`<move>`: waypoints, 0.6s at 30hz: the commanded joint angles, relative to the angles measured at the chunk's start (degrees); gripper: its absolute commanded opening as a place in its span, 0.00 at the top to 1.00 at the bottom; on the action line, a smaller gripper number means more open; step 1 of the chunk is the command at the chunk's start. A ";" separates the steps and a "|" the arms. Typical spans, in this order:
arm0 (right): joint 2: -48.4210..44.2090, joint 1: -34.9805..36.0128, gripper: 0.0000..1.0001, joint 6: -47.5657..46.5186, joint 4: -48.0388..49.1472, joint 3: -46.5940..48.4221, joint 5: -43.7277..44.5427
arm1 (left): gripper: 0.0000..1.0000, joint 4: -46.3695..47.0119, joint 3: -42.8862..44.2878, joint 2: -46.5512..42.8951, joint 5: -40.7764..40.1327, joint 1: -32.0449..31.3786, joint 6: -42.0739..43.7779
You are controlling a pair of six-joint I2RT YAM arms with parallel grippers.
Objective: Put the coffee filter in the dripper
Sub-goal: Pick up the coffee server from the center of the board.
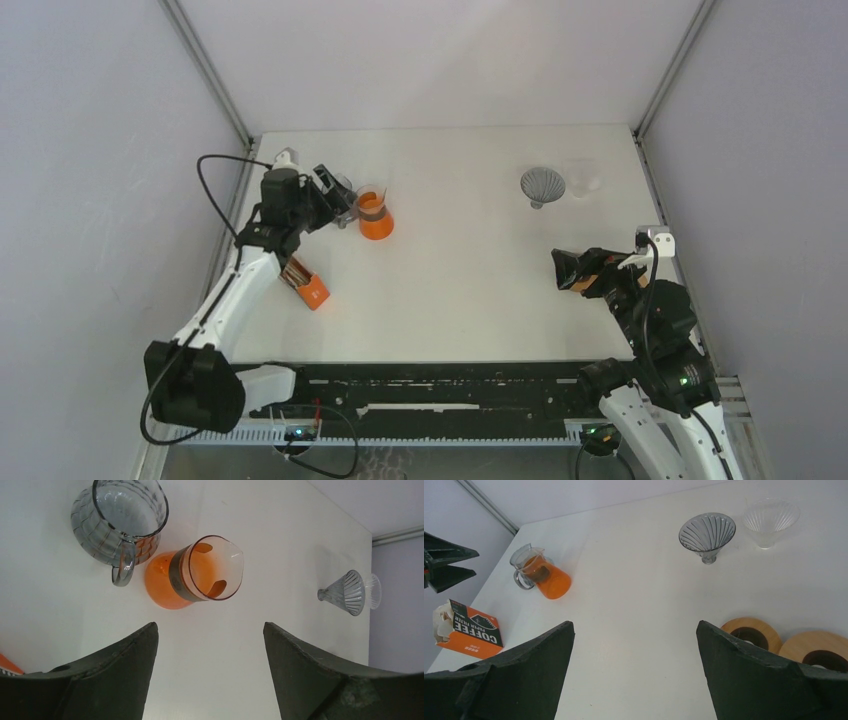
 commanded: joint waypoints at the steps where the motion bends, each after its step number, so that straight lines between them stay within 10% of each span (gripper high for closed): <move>1: 0.37 0.14 0.00 -0.29 0.83 0.62 -0.67 | 0.20 0.88 8.11 5.18 2.92 0.14 1.52; 18: 0.74 0.02 0.00 -0.01 0.73 0.67 -0.60 | 0.42 -12.40 23.20 23.07 -5.47 -2.98 10.28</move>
